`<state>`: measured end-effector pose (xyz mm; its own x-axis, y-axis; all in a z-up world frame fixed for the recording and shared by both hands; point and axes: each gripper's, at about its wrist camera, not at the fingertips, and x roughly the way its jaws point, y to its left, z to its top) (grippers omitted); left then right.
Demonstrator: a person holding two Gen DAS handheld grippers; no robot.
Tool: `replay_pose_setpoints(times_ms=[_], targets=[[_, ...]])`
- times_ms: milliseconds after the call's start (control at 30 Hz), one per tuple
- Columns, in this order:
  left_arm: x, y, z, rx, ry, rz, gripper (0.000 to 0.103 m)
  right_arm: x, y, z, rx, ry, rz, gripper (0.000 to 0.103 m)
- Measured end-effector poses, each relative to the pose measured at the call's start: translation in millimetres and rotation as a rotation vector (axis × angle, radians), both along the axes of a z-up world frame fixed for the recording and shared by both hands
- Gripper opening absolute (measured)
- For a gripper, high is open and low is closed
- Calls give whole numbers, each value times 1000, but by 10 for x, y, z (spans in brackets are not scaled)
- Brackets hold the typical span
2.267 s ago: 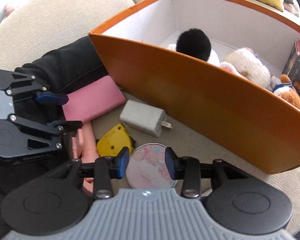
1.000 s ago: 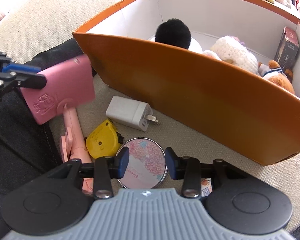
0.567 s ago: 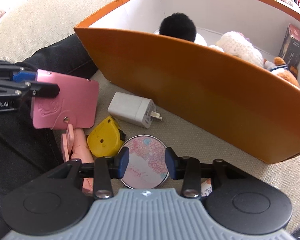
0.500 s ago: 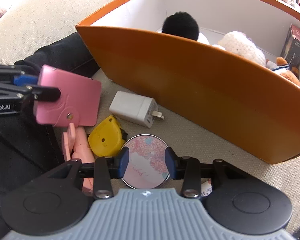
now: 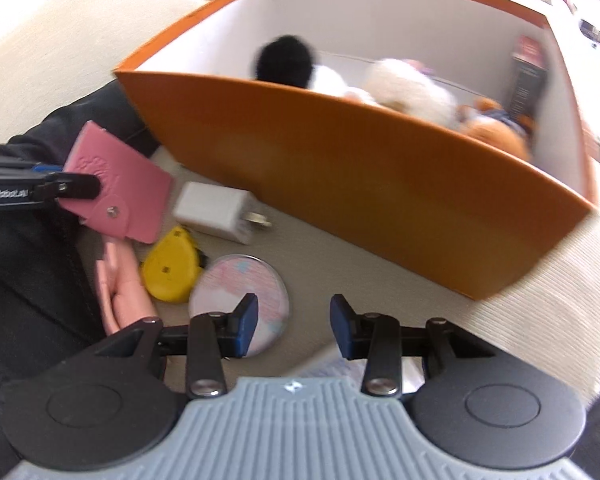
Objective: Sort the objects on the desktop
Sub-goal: 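Lift the pink wallet edge-up with the left gripper, then grasp the white printed packet with the right gripper while the left gripper holds the wallet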
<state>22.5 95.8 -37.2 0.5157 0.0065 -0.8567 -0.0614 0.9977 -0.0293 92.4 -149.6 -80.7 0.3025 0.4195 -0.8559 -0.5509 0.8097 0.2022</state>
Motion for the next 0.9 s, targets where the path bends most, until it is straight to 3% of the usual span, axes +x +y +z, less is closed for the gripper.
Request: replay_pose_setpoints(times_ms=[233, 367, 433, 500, 600, 667, 767, 800, 900], targets=[[-70, -107, 140, -23, -46, -18, 20, 35, -405, -137, -45, 65, -126, 53], [-107, -169, 224, -23, -67, -24, 20, 105, -586, -296, 17, 175, -208, 55], [-117, -205, 257, -22, -73, -29, 20, 155, -622, -332, 55, 204, -237, 60], [-117, -246, 284, -19, -74, -36, 20, 194, -616, -378, 79, 232, -250, 71], [-114, -296, 315, -20, -78, -47, 19, 181, -506, -402, 50, 221, -228, 77], [-114, -329, 332, -20, -83, -53, 20, 152, -435, -401, 10, 197, -218, 72], [-125, -361, 352, -21, -89, -61, 20, 116, -420, -367, -53, 159, -232, 49], [-128, -368, 356, -20, -90, -61, 20, 118, -450, -360, -50, 161, -244, 43], [-163, -370, 375, -20, -95, -61, 20, 134, -593, -311, 3, 183, -268, 37]])
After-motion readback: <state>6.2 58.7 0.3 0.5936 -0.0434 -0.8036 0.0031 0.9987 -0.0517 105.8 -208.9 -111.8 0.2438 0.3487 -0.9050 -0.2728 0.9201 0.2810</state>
